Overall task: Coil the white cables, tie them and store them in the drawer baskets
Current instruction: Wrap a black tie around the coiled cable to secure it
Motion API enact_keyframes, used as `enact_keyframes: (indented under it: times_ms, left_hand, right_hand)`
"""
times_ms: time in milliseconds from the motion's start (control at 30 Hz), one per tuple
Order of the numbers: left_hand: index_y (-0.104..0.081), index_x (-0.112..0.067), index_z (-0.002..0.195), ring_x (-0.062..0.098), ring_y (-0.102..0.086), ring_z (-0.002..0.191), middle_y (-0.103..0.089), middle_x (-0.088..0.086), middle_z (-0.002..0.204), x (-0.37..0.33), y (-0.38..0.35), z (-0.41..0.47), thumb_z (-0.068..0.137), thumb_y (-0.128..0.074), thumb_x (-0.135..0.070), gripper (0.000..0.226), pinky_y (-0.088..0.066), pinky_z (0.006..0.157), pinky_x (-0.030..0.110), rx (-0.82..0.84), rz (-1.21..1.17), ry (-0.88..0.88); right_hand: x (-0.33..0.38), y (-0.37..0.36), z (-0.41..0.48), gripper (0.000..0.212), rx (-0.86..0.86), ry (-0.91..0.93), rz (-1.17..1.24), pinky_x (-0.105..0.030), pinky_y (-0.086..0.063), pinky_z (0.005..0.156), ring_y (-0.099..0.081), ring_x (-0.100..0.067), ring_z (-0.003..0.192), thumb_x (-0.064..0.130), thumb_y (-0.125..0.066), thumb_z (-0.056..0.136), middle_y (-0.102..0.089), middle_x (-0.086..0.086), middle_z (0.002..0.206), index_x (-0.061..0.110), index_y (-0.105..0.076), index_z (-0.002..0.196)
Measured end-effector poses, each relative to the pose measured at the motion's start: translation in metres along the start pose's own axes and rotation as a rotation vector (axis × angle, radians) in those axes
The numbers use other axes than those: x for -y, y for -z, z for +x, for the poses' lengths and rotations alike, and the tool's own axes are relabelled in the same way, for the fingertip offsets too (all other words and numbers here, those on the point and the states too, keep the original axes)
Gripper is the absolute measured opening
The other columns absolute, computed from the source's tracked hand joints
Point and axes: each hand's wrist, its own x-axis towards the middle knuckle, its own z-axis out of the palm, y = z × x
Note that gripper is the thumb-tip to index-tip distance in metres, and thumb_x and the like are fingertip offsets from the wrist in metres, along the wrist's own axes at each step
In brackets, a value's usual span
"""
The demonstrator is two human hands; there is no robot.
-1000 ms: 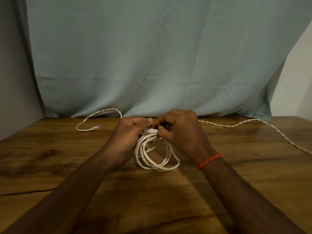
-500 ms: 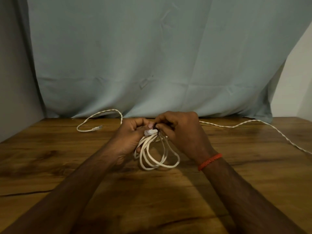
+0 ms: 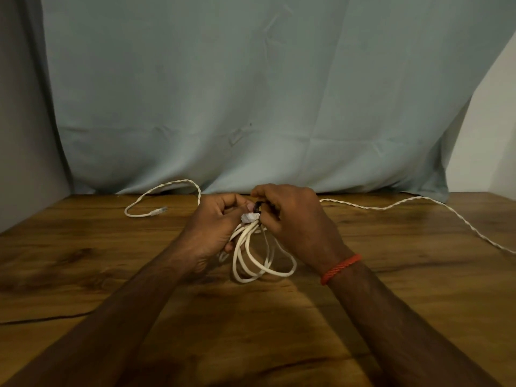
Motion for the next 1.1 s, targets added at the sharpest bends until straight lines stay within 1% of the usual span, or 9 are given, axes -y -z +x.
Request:
enact_keyframes:
  times_ms: [167,267,433,600,700,800,867,967,1100]
  left_hand:
    - [-0.068,-0.001,0.091,0.008,-0.038,0.030,-0.058,0.004,0.050,0.0006,-0.0014,0.0006,0.098,-0.060,-0.007,0.012,-0.027,0.031,0.015,-0.032,0.004,-0.005]
    - [-0.067,-0.004,0.086,0.007,-0.039,0.029,-0.057,0.004,0.049,-0.0003,-0.0032,0.0000,0.096,-0.060,-0.003,0.012,-0.026,0.031,0.014,-0.047,0.002,-0.003]
    - [-0.068,-0.001,0.086,0.007,-0.040,0.030,-0.059,0.003,0.049,-0.0012,-0.0035,0.0003,0.095,-0.060,-0.002,0.012,-0.027,0.032,0.015,-0.073,0.017,-0.002]
    - [-0.068,-0.001,0.088,0.006,-0.040,0.029,-0.061,0.001,0.050,-0.0011,-0.0029,0.0002,0.096,-0.061,-0.001,0.010,-0.028,0.032,0.014,-0.092,0.042,-0.009]
    - [-0.067,-0.002,0.084,0.007,-0.042,0.029,-0.061,0.001,0.048,-0.0009,-0.0022,-0.0002,0.095,-0.061,0.001,0.013,-0.030,0.032,0.014,-0.088,0.096,-0.032]
    - [-0.067,-0.008,0.080,0.020,-0.058,0.048,-0.070,0.010,0.061,-0.0012,0.0003,0.0009,0.093,-0.065,0.003,0.017,-0.046,0.049,0.024,-0.084,0.129,-0.057]
    - [-0.068,-0.009,0.081,0.026,-0.063,0.060,-0.073,0.013,0.070,-0.0007,0.0019,0.0018,0.091,-0.067,0.002,0.015,-0.050,0.060,0.031,-0.071,0.128,-0.067]
    - [-0.069,-0.007,0.084,0.012,-0.066,0.057,-0.074,0.004,0.067,0.0001,0.0022,0.0028,0.093,-0.066,0.000,0.011,-0.053,0.054,0.024,-0.053,0.153,-0.095]
    - [-0.068,-0.008,0.084,0.009,-0.063,0.056,-0.072,0.002,0.065,-0.0006,0.0006,0.0017,0.096,-0.062,-0.003,0.015,-0.051,0.053,0.021,-0.068,0.187,-0.136]
  right_hand:
    - [0.0013,-0.0029,0.0002,0.019,0.076,0.016,-0.155,-0.039,-0.054,0.067,-0.065,-0.028,0.078,0.013,-0.058,0.091,-0.071,-0.009,0.086,0.010,-0.068,0.107]
    - [0.0017,-0.0055,0.0004,0.011,0.104,0.021,-0.251,-0.037,-0.051,0.061,-0.064,-0.028,0.074,0.013,-0.058,0.091,-0.068,-0.008,0.081,0.013,-0.067,0.097]
    - [0.0061,-0.0047,-0.0018,0.033,0.090,0.056,-0.279,-0.036,-0.049,0.059,-0.061,-0.029,0.071,0.023,-0.036,0.088,-0.064,-0.008,0.078,0.012,-0.067,0.094]
    - [0.0043,-0.0078,-0.0023,0.032,0.047,0.026,-0.301,-0.037,-0.046,0.059,-0.057,-0.028,0.074,0.024,-0.040,0.087,-0.057,-0.009,0.079,0.010,-0.069,0.092]
    - [0.0047,-0.0079,-0.0019,0.022,0.044,-0.020,-0.225,-0.037,-0.051,0.063,-0.060,-0.029,0.077,0.017,-0.056,0.086,-0.061,-0.012,0.083,0.006,-0.074,0.092]
    - [0.0026,-0.0045,-0.0010,0.017,0.019,-0.078,-0.090,-0.040,-0.053,0.066,-0.062,-0.025,0.076,0.015,-0.065,0.086,-0.064,-0.011,0.083,0.008,-0.077,0.097]
    - [0.0010,-0.0033,-0.0010,0.018,-0.045,-0.129,-0.012,-0.038,-0.055,0.068,-0.063,-0.019,0.074,0.017,-0.070,0.085,-0.069,-0.007,0.082,0.012,-0.078,0.101]
    - [0.0022,-0.0029,-0.0012,0.012,-0.087,-0.159,0.039,-0.039,-0.057,0.067,-0.065,-0.018,0.070,0.018,-0.071,0.085,-0.072,-0.004,0.078,0.010,-0.077,0.093]
    - [0.0044,-0.0025,-0.0014,0.014,-0.046,-0.108,-0.095,-0.041,-0.051,0.061,-0.059,-0.022,0.064,0.020,-0.064,0.087,-0.066,-0.006,0.070,0.009,-0.069,0.080]
